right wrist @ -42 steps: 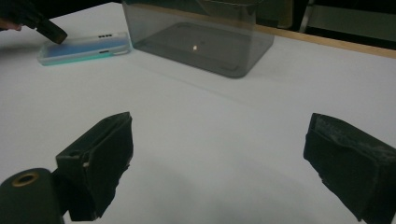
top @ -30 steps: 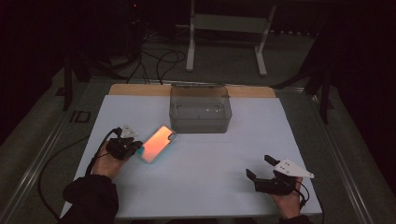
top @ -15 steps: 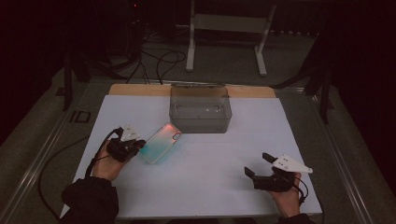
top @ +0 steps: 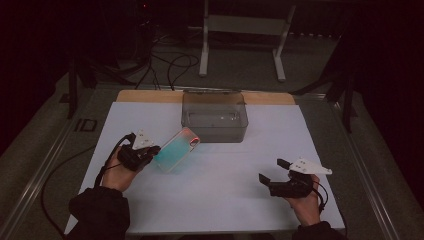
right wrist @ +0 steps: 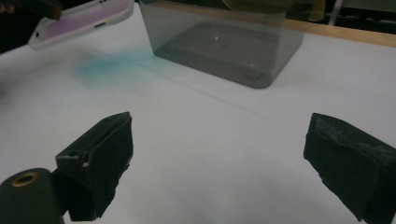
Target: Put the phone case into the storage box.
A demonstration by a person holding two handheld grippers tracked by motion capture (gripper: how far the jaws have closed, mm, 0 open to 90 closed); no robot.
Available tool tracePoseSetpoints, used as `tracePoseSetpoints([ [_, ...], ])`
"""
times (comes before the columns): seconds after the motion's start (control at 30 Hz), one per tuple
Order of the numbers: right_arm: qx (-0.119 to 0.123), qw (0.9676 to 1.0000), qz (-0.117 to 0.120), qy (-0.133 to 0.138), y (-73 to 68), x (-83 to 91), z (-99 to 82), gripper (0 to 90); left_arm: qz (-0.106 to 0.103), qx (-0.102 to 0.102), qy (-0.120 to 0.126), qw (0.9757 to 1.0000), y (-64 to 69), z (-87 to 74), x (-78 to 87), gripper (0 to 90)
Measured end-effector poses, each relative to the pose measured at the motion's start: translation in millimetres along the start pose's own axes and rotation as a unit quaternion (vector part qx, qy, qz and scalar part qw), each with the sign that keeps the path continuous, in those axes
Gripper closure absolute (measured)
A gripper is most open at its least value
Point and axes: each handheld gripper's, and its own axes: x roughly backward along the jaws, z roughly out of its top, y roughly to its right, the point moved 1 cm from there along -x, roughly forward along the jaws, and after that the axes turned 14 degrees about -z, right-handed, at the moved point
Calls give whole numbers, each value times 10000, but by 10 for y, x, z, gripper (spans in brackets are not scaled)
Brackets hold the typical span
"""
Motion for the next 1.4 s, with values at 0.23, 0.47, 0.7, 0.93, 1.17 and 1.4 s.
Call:
tracePoseSetpoints([
  [0.23, 76, 9999, 105, 43, -13, -29, 147, 84, -30, -182, 60, 9998, 79, 113, -11, 894],
  [0.47, 59, 9997, 258, -14, -74, -106, 243, 84, -56, -259, 86, 9996, 148, 197, -58, 894],
  [0.7, 21, 9991, 428, -69, -195, -218, 280, 84, -132, -305, 110, 9994, 214, 288, -137, 894],
  [0.93, -7, 9981, 597, -134, -316, -320, 323, 84, -215, -317, 212, 9990, 280, 380, -197, 894],
  [1.17, -20, 9975, 697, -153, -405, -381, 402, 84, -338, -285, 381, 9983, 358, 476, -274, 894],
  [1.4, -133, 9964, 828, -83, -479, -429, 481, 84, -454, -154, 608, 9970, 424, 514, -340, 894],
])
